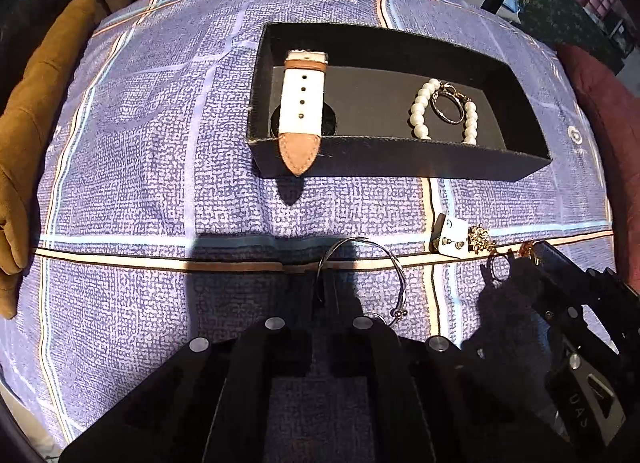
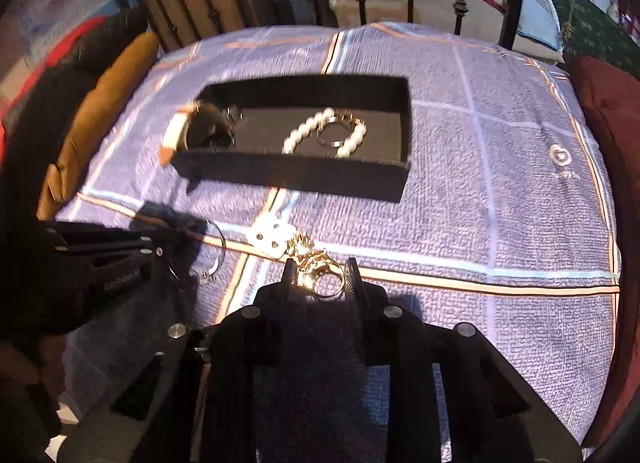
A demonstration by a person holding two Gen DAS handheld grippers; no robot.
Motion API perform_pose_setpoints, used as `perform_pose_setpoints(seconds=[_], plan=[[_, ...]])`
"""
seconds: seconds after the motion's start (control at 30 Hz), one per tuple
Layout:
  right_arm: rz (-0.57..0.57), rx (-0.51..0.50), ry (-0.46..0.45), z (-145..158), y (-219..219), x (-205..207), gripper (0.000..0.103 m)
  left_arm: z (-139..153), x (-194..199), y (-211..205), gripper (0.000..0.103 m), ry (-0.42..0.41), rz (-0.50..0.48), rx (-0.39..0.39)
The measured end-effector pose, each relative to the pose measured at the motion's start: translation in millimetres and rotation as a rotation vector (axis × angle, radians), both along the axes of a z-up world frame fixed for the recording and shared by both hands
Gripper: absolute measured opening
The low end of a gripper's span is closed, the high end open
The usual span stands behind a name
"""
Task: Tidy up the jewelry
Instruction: 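Carry the bangle and gold earrings into the box and open both grippers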
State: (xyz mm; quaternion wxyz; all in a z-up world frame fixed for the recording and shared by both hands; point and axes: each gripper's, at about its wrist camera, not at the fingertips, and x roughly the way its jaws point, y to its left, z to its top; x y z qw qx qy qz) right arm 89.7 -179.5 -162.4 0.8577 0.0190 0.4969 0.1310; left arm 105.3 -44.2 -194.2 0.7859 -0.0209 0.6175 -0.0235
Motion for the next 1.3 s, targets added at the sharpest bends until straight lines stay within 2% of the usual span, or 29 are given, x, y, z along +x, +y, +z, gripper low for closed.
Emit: perform_pose_setpoints(seconds=[0.17,0.4,0.57,0.73,0.9,1.3], plan=[[-0.009,0.034,-0.027,21,1,3,0.025,19,-3,4,0.003,-0.040,-0.013,-0.036],[-0.020,0.072,-0.078,48,7,8,0.025,68,17,16,0.003,-0.119,-0.024,-0.071],[-0.025,0.075,-0.117,65,11,22,0.025,104,39,18,0.003,-0.178,-0.053,-0.077],[-0.026,0.059,-0.140,73,13,44,0.025,122,56,16,0.003,-0.231,-0.081,-0.071],[-0.035,0.039,-0.134,66,14,68,0.025,123,74,5,0.003,-0.247,-0.106,-0.056],[-0.063,-0.005,-0.107,46,9,96,0.027,98,96,-9,0.004,-0.208,-0.118,-0.028]])
